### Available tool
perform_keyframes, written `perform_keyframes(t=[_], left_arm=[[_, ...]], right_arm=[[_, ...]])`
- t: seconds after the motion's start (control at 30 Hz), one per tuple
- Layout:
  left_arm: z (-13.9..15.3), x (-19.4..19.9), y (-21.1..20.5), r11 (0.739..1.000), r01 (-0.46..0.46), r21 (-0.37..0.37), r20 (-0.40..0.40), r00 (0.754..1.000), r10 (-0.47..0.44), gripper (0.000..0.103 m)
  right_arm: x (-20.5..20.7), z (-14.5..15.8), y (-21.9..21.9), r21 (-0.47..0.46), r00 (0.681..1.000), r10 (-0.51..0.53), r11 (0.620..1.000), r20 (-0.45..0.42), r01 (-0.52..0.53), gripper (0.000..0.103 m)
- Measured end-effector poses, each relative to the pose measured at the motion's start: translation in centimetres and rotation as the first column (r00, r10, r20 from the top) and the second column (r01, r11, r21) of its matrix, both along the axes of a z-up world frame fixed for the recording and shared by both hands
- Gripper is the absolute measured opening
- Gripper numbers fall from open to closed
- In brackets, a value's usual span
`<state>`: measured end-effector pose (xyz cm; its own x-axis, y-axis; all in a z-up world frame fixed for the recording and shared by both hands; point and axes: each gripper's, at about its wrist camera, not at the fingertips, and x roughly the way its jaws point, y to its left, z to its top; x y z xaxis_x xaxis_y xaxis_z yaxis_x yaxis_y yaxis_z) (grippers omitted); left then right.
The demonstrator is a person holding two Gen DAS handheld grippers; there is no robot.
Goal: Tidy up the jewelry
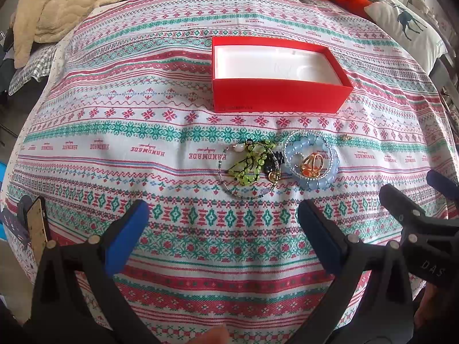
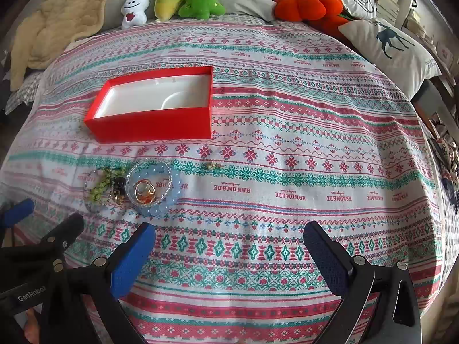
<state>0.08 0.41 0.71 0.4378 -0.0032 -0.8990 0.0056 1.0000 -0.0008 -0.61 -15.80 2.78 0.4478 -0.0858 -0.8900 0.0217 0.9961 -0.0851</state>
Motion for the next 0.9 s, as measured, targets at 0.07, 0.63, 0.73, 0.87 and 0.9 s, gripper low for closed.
perform_keyframes(t=[0.07,0.63,0.73,0.87,0.9], left_arm=[[0.06,0.05,0.04,1.000,-0.001,-0.001,0.000,1.000,0.001,0.103],[0.08,0.30,0.09,1.000,-0.004,-0.002,0.003,1.000,0.004,0.103],[0.06,0.55,0.04,1.000,-0.005,-0.003,0.001,1.000,0.005,0.103],[0.02,0.03,0.24,1.000,-0.006,-0.002,0.006,1.000,0.006,0.103],[0.01,0.06,0.26,1.000,-0.007,-0.002,0.007,1.000,0.007,0.103]], right_arm=[[0.01,-0.02,0.07,-0.001,1.000,0.000,1.000,-0.002,0.000,0.103],[0.00,-0.15,0.16,0.001,1.000,0.003,1.000,-0.004,-0.003,0.103],[-0.01,-0.18,0.21,0.000,1.000,0.003,1.000,-0.003,-0.003,0.103],[-0.02,-0.22,0.28,0.001,1.000,0.005,1.000,-0.005,-0.005,0.103],[-0.02,-0.22,0.28,0.000,1.000,0.005,1.000,-0.005,-0.005,0.103]])
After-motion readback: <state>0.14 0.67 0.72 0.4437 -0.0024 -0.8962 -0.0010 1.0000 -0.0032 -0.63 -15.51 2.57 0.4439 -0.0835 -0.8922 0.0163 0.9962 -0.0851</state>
